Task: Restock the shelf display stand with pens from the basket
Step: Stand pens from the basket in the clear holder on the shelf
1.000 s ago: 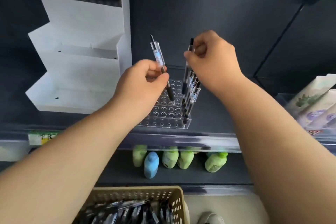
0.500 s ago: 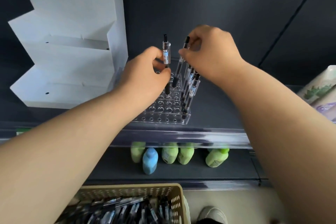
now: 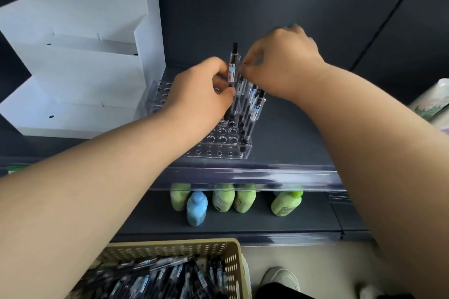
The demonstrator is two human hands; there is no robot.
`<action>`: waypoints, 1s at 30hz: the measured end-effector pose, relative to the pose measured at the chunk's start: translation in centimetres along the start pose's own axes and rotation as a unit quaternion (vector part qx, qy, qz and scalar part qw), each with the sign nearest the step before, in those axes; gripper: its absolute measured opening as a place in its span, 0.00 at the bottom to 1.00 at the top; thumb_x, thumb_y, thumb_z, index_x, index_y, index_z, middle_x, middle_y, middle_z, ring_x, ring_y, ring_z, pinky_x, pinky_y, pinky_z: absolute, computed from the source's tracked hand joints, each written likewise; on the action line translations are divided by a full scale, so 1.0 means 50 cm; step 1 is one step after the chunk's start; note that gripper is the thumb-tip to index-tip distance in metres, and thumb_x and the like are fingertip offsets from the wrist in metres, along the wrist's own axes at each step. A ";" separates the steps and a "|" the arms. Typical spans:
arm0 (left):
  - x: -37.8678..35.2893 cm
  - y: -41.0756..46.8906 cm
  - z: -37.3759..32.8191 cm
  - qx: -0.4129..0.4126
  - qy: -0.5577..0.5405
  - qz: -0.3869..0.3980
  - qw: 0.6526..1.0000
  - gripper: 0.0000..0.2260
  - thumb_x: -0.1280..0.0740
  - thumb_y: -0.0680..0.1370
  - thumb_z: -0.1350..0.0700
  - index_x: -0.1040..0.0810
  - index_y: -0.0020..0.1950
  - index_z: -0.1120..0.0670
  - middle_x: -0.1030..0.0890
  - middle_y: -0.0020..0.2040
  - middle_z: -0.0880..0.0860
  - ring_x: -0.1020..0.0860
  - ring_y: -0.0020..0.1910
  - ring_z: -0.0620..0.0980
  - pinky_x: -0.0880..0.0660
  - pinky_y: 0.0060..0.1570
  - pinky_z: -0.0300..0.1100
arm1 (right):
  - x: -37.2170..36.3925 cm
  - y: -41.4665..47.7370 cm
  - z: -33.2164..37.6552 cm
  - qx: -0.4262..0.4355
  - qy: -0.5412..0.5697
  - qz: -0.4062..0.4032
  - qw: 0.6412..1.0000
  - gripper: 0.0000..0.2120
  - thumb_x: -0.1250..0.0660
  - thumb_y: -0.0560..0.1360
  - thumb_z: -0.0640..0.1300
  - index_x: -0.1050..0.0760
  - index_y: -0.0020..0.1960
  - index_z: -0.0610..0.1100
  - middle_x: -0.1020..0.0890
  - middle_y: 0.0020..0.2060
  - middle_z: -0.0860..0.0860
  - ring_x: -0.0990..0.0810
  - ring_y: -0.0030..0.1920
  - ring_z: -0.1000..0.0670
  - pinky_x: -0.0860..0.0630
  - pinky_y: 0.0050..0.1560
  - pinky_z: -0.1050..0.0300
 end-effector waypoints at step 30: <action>-0.032 -0.012 0.062 0.052 0.042 0.039 0.997 0.13 0.27 0.72 0.55 0.22 0.55 0.53 0.20 0.47 0.48 0.22 0.44 0.46 0.25 0.51 0.39 | 0.031 -0.090 -0.017 0.008 0.146 -0.093 0.985 0.15 0.33 0.74 0.46 0.25 0.60 0.52 0.24 0.42 0.56 0.31 0.43 0.56 0.38 0.43 0.67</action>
Point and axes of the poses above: each hand's wrist, its own y-axis towards the middle knuckle, its own x-axis out of the back of the hand, z = x × y, the point moved 3 cm from there along y, towards the middle knuckle
